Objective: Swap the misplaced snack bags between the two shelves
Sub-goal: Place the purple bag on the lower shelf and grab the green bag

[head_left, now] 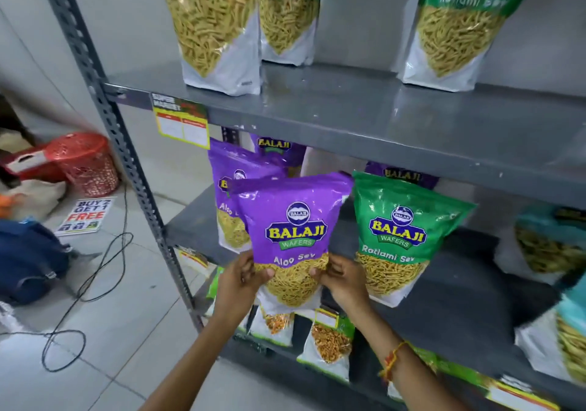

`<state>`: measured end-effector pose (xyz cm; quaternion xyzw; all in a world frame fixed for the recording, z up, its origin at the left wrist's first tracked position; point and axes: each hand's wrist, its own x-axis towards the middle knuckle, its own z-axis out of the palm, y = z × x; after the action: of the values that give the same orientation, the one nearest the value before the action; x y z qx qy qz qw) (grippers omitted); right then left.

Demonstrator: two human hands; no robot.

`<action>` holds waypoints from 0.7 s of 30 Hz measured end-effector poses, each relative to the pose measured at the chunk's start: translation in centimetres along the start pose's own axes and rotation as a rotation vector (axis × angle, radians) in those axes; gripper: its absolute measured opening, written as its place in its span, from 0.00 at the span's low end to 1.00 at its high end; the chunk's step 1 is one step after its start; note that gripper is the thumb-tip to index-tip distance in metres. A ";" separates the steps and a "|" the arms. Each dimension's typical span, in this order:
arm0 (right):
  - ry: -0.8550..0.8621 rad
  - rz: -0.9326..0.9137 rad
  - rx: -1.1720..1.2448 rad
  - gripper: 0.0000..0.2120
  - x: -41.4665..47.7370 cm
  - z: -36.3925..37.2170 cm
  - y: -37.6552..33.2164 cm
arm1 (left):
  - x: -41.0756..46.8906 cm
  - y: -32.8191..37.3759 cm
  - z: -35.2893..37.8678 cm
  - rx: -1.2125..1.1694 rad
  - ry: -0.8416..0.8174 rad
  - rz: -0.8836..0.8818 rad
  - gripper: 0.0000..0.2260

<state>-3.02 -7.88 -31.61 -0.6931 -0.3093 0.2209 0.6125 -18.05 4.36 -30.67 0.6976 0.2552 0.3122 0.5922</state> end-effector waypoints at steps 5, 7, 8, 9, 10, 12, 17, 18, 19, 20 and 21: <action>0.212 0.063 -0.140 0.07 4.1 1.2 2.3 | 5.5 -2.6 1.5 0.044 -0.012 -0.019 0.17; 0.226 0.086 -0.178 0.08 5.0 1.3 2.7 | 6.6 -3.3 1.7 0.059 -0.018 -0.024 0.14; 0.219 0.074 -0.179 0.09 5.3 1.3 2.8 | 7.0 -3.7 1.6 0.062 -0.032 -0.028 0.14; 0.216 0.064 -0.184 0.10 5.5 1.4 2.9 | 7.5 -4.1 1.5 0.063 -0.047 -0.027 0.14; 0.214 0.050 -0.199 0.12 5.7 1.5 3.0 | 7.7 -4.4 1.4 0.066 -0.056 -0.031 0.15; 0.212 0.036 -0.196 0.15 5.7 1.4 3.1 | 8.0 -4.9 1.3 0.063 -0.065 -0.033 0.16; 0.177 0.011 -0.016 0.13 3.8 1.4 2.6 | 6.8 -4.1 1.4 -0.017 -0.065 0.019 0.25; 0.249 -0.024 -0.003 0.14 2.8 1.0 2.4 | 6.1 -3.7 1.5 0.013 0.011 0.056 0.26; 0.362 -0.075 -0.004 0.14 1.8 0.3 2.2 | 5.1 -3.2 1.8 0.086 0.108 0.125 0.25; 0.486 -0.139 0.001 0.11 0.6 -0.6 2.1 | 4.2 -2.8 2.1 0.166 0.188 0.219 0.22; 0.613 -0.194 -0.012 0.08 -0.5 -1.9 2.0 | 3.3 -2.5 2.6 0.216 0.215 0.305 0.19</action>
<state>-1.76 -9.65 -33.35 -0.6980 -0.1765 -0.0593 0.6914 -13.86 5.42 -32.93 0.7502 0.2407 0.4416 0.4292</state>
